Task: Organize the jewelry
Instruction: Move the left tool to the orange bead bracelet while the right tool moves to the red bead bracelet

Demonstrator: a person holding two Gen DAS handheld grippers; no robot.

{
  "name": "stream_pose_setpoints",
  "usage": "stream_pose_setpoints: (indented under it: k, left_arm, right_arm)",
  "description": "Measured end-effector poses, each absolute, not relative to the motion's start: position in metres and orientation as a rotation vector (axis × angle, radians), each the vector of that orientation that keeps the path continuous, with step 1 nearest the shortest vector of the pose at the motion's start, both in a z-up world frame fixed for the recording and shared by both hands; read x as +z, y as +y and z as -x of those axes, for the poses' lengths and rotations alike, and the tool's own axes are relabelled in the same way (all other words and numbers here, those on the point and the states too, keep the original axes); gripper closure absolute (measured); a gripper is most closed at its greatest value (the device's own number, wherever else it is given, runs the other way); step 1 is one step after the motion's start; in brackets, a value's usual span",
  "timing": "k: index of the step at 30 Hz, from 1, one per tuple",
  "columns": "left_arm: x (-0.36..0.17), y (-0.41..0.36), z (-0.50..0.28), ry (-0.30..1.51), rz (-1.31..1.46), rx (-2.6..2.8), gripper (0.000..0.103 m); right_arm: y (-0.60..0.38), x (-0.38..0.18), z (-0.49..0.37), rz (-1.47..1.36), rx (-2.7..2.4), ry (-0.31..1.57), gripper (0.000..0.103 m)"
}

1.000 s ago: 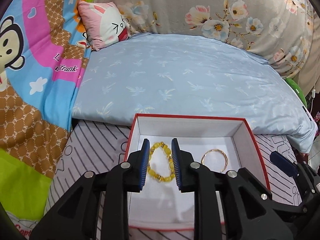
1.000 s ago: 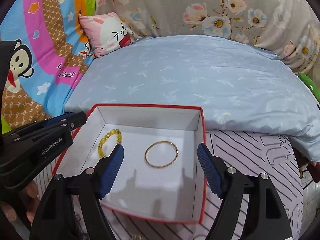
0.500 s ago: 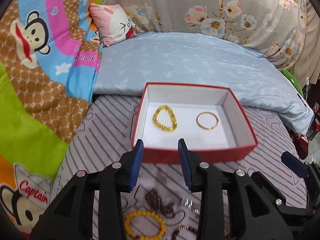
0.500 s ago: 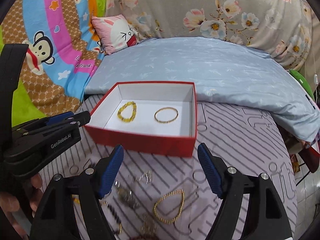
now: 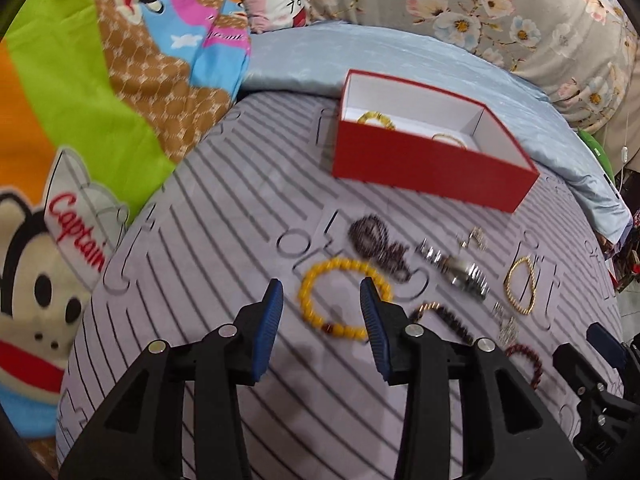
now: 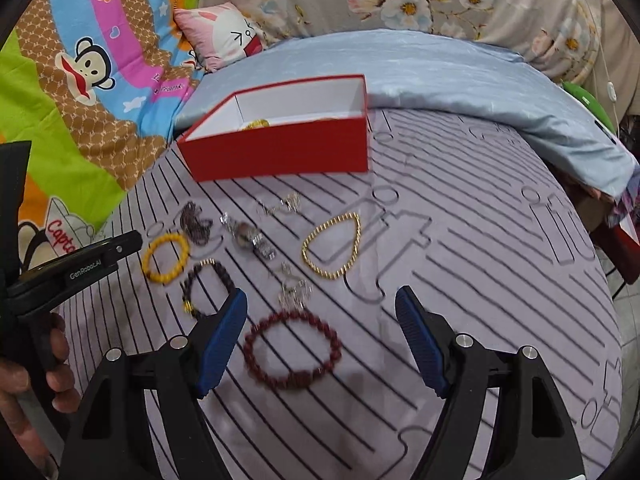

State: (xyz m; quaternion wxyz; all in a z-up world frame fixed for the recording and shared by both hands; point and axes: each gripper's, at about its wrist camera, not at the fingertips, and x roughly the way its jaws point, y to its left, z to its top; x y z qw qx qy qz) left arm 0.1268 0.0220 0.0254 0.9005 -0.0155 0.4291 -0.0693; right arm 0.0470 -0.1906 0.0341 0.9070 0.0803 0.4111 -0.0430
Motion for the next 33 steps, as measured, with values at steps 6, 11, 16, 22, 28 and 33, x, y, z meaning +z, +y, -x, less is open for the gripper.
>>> stream_pose_setpoints:
  k: [6,11,16,22,28,33]
  left_arm:
    - [0.010,0.022,-0.101,0.870,-0.009,-0.118,0.065]
    - [0.012,0.020,-0.090,0.839,0.013,-0.128,0.065]
    - [0.013,0.015,-0.084,0.827,-0.008,-0.133,0.065]
    - [0.007,0.015,-0.079,0.841,-0.010,-0.128,0.065]
    - [0.003,0.018,-0.077,0.834,0.003,-0.121,0.065]
    - [0.000,0.019,-0.078,0.838,0.006,-0.121,0.065]
  right_arm:
    - [-0.179,0.019,-0.025,-0.106,-0.106,0.853,0.030]
    - [-0.167,0.016,-0.016,-0.061,-0.097,0.834,0.030]
    - [-0.167,0.012,-0.012,-0.075,-0.092,0.834,0.030]
    - [-0.173,0.004,-0.010,-0.113,-0.096,0.853,0.031]
    - [-0.177,0.001,-0.013,-0.125,-0.104,0.856,0.038]
    - [-0.186,-0.001,-0.020,-0.168,-0.113,0.866,0.048]
